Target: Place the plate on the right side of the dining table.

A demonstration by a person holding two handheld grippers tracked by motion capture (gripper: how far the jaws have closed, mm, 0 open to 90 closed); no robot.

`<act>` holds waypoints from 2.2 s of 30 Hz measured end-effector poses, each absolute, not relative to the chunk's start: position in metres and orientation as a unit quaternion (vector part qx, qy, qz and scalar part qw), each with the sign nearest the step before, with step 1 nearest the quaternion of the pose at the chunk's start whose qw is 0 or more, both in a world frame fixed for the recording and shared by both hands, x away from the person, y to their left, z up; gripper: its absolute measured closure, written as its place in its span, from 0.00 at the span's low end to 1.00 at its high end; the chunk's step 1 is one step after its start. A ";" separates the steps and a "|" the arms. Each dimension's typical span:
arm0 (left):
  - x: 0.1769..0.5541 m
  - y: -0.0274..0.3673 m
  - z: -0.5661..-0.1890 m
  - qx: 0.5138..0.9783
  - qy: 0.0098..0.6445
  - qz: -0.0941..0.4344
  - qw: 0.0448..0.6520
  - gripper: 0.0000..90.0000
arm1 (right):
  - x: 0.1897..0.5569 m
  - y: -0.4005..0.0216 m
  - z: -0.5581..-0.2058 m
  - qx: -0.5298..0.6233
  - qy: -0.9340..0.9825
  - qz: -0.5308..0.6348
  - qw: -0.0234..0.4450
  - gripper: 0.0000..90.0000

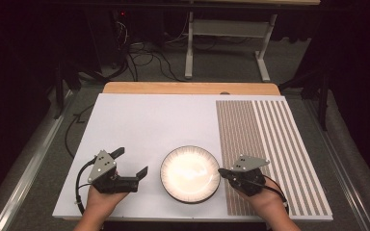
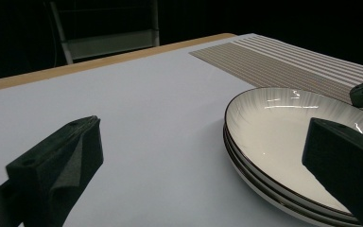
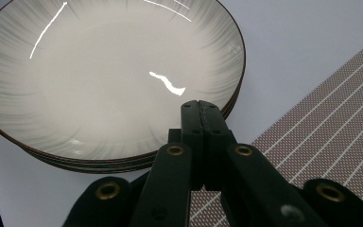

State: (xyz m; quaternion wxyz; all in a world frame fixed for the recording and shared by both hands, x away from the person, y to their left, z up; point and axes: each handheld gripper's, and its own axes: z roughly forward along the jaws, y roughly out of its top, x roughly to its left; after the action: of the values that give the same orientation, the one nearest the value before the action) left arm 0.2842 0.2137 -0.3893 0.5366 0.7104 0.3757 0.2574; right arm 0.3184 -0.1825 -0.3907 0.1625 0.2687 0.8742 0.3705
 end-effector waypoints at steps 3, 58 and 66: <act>0.284 0.213 -0.389 0.711 0.375 0.257 0.536 0.00 | 0.318 -0.181 -0.391 0.267 0.874 0.372 0.161 1.00; 0.287 0.197 -0.392 0.725 0.376 0.212 0.538 0.00 | 0.322 -0.143 -0.402 0.238 0.890 0.371 0.118 1.00; 0.289 0.184 -0.396 0.742 0.378 0.185 0.522 0.00 | 0.322 -0.137 -0.403 0.234 0.890 0.373 0.118 1.00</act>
State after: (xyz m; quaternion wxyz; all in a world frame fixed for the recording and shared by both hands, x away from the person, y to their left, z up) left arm 0.2889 0.1836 -0.3960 0.5224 0.7416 0.3779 0.1854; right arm 0.3223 -0.1374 -0.4026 0.1184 0.2338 0.8899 0.3733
